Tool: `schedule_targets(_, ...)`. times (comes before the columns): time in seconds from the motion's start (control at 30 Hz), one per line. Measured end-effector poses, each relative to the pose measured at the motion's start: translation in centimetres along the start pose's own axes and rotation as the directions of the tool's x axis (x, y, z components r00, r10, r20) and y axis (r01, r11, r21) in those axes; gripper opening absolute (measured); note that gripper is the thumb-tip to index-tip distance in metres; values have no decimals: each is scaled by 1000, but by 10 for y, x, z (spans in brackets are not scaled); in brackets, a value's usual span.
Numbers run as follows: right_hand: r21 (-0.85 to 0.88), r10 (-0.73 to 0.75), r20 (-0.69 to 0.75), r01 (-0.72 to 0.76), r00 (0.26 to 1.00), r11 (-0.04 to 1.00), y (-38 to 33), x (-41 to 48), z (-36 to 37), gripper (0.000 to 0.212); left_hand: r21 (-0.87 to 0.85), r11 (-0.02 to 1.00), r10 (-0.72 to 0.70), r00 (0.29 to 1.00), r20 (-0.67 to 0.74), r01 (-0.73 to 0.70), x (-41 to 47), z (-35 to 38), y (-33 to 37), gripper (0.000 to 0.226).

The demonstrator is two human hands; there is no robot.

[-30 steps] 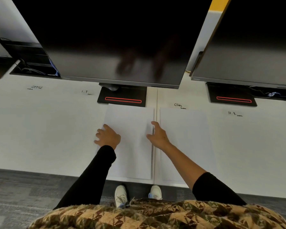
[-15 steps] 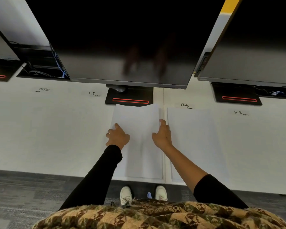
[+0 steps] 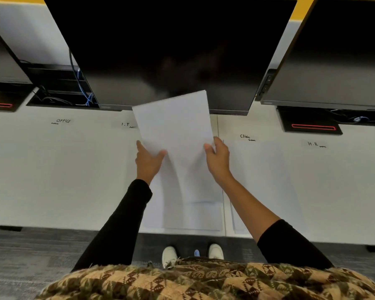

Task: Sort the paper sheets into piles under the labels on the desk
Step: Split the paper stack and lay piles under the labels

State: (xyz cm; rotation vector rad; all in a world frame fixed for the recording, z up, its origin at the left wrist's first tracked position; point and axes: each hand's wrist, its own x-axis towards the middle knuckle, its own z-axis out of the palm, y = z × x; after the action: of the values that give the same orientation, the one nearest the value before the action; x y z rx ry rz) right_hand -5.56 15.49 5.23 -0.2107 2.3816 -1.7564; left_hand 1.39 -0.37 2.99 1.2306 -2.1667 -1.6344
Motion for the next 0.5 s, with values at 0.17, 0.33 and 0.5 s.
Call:
schedule_targets(0.17, 217, -210, -140, 237, 968, 947, -45, 3, -10, 26, -247, 908, 284, 930, -233, -339, -13, -24, 47, 41)
schedule_targets(0.33, 259, -271, -254, 335, 929, 906, -46, -6, -11, 24, -321, 808, 403, 861, -309, -493, -20, -34, 59, 7)
schedule_targets(0.5, 130, -149, -183, 174, 972, 976, -7, -10, -6, 24, -274, 890, 337, 931, -142, -364, -21, -25, 28, 32)
